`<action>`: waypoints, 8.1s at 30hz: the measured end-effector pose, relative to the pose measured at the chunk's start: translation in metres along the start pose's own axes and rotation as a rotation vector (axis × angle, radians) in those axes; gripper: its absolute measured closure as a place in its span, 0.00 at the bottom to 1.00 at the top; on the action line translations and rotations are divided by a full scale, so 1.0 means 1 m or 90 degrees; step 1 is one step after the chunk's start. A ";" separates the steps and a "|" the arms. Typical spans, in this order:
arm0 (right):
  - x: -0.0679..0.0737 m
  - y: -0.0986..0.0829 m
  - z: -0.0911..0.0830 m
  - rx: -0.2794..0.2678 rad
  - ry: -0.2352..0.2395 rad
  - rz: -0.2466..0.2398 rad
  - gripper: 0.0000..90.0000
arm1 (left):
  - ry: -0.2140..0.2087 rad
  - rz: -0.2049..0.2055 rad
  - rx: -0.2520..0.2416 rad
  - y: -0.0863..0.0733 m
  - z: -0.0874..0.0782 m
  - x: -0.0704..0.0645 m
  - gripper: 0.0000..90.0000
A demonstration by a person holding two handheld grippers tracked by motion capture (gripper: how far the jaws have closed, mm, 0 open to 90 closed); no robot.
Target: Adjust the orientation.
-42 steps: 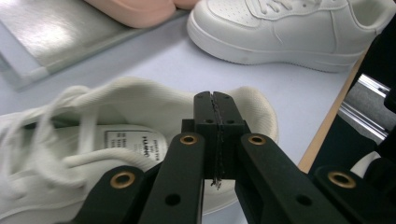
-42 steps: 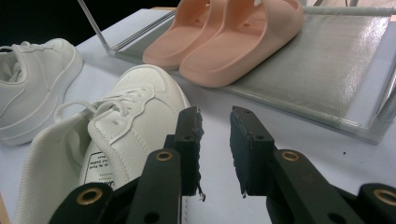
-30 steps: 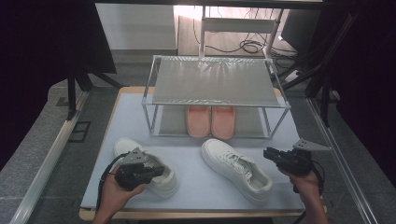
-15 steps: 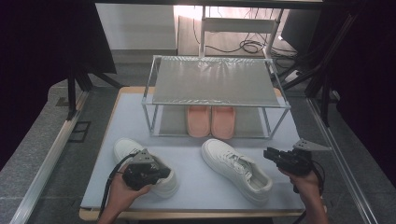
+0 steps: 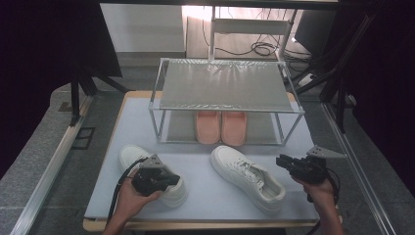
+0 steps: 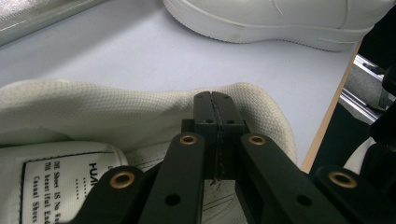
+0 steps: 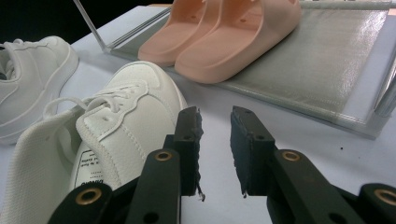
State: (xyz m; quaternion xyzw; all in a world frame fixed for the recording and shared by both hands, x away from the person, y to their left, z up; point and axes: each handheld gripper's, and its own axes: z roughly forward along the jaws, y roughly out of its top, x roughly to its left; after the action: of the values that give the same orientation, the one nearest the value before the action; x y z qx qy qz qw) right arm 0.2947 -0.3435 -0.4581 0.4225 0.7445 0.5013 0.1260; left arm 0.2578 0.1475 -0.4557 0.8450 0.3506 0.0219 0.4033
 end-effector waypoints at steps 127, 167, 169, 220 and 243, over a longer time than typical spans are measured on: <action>0.001 -0.014 -0.019 0.013 -0.018 0.007 0.93 | -0.018 0.039 -0.112 0.036 0.009 -0.038 0.62; 0.063 -0.069 -0.061 0.090 0.048 0.021 1.00 | 0.059 -0.011 -0.122 0.020 -0.012 -0.002 0.50; 0.062 -0.068 -0.061 0.090 0.040 0.022 1.00 | 0.059 -0.011 -0.123 0.020 -0.012 -0.002 0.50; 0.073 -0.001 -0.032 0.056 0.067 -0.056 0.67 | 0.061 -0.023 -0.112 0.017 -0.010 0.006 0.49; 0.096 0.028 0.017 0.108 0.110 -0.082 0.59 | 0.060 -0.027 -0.107 0.016 -0.009 0.008 0.48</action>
State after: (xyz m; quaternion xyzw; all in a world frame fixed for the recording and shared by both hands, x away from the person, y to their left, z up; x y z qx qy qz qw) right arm 0.2606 -0.2564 -0.4196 0.3381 0.8179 0.4619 0.0576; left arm 0.2698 0.1513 -0.4405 0.7984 0.3838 0.0823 0.4566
